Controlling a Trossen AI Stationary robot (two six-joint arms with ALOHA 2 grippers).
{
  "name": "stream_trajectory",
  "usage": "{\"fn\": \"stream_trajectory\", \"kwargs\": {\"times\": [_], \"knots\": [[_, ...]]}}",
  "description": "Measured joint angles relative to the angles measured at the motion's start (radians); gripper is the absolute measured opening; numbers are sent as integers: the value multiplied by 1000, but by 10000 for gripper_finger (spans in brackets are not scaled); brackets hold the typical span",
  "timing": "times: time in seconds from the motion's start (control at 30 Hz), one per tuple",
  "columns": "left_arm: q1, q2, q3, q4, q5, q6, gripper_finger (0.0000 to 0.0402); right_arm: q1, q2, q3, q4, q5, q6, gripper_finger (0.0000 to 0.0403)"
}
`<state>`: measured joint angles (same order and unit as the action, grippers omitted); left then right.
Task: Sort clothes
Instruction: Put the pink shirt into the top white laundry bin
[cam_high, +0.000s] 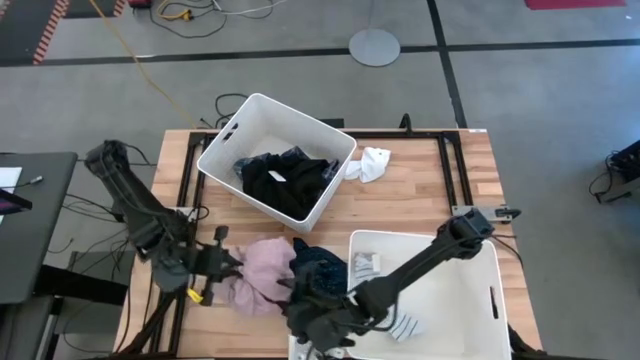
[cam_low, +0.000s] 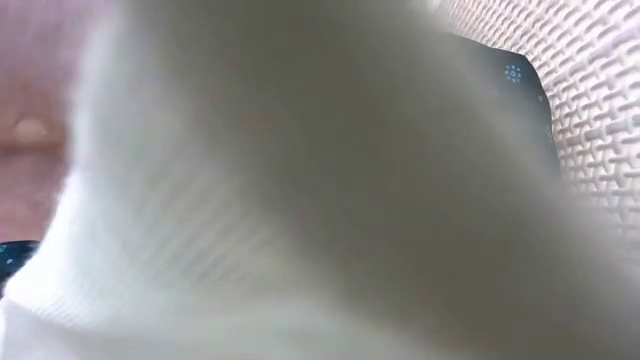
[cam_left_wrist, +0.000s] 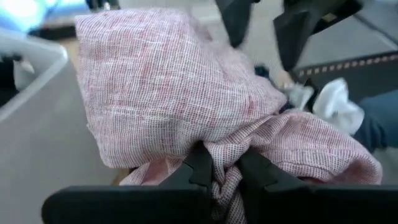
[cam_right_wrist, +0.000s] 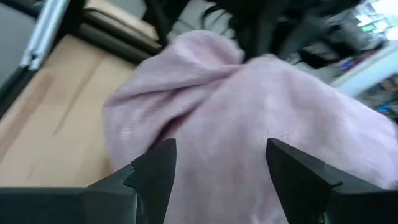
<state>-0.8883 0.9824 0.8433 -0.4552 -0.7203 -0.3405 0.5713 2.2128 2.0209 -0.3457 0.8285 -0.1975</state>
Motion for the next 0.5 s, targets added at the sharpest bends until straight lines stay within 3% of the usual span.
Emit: {"fn": "stream_trajectory", "kwargs": {"times": [0.13,0.27,0.5], "knots": [[-24,-31,0,95,-33,109,25,21,-51,2,-30,92,-2,266],[-42,-36,0,195,-40,239,25,30,-89,2,-74,99,59,266],[-44,-31,0,317,-40,393,25,-16,-84,2,-6,-70,59,274]]}}
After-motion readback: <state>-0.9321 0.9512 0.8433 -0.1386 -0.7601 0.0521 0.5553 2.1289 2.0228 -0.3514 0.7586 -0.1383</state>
